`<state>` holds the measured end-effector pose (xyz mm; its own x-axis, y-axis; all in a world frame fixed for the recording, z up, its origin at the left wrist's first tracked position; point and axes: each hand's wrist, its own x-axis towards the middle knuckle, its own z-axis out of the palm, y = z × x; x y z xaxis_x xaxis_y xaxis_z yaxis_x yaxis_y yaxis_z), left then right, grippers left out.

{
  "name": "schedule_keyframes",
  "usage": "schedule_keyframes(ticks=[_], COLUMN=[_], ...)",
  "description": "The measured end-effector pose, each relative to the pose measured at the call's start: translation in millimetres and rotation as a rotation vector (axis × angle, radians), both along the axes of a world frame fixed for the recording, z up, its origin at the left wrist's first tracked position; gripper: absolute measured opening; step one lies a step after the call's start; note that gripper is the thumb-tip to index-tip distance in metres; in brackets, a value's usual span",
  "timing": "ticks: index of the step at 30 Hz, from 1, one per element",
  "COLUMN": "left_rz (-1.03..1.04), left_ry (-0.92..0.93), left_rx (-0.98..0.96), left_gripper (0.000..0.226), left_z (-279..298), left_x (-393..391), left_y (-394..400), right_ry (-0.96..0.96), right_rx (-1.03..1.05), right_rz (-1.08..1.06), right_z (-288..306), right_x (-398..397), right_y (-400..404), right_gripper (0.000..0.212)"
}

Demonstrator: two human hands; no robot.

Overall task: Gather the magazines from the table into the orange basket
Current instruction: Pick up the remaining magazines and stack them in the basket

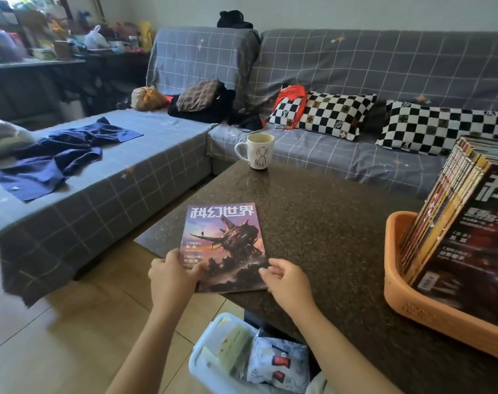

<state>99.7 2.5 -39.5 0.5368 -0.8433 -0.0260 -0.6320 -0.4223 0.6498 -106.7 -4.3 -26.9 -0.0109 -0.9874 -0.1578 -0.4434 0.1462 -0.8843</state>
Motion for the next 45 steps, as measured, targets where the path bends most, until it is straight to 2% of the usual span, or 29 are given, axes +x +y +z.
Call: schedule_keyframes(ticks=[2,5,7,11,16,23,28,32,36,38,43,45], left_rz=[-0.033,-0.035,-0.066,-0.118,-0.235,-0.386,-0.548,-0.665,-0.780,-0.825,-0.827,-0.818], left_ry=[0.199,0.572,0.713,0.690,0.749,0.718,0.594,0.701,0.736,0.747,0.646,0.578], left_rx=[-0.010,-0.029,-0.081,-0.240,-0.335,-0.401,-0.465,-0.519,-0.477,-0.442,-0.362,-0.338], left_gripper=[0.034,0.032,0.028,0.019,0.018,0.015,0.006,0.013,0.017,0.019,0.018,0.026], left_z=[3,6,8,15,44,88,103,118,124,122,105,99], left_x=[-1,-10,-17,-25,-42,-99,-148,-199,-247,-269,-317,-331], left_y=[8,25,37,58,75,80,74,66,51,43,19,10], right_ry=[0.087,0.165,0.190,0.154,-0.310,-0.498,-0.460,-0.398,-0.333,-0.302,-0.070,0.015], right_rx=[-0.045,-0.040,-0.027,0.016,0.058,-0.077,-0.180,-0.272,-0.287,-0.302,-0.339,-0.340], right_rz=[-0.061,-0.061,-0.043,-0.032,0.013,-0.068,-0.196,-0.292,-0.402,-0.434,-0.542,-0.553], right_z=[1,0,-2,4,37,72,86,101,108,109,101,92], right_x=[-9,-15,-17,-25,-49,-111,-165,-212,-256,-275,-314,-327], right_y=[3,10,15,27,45,62,77,89,99,103,108,103], right_gripper=[0.044,0.047,0.050,0.049,0.016,0.027,0.042,0.045,0.050,0.045,0.034,0.041])
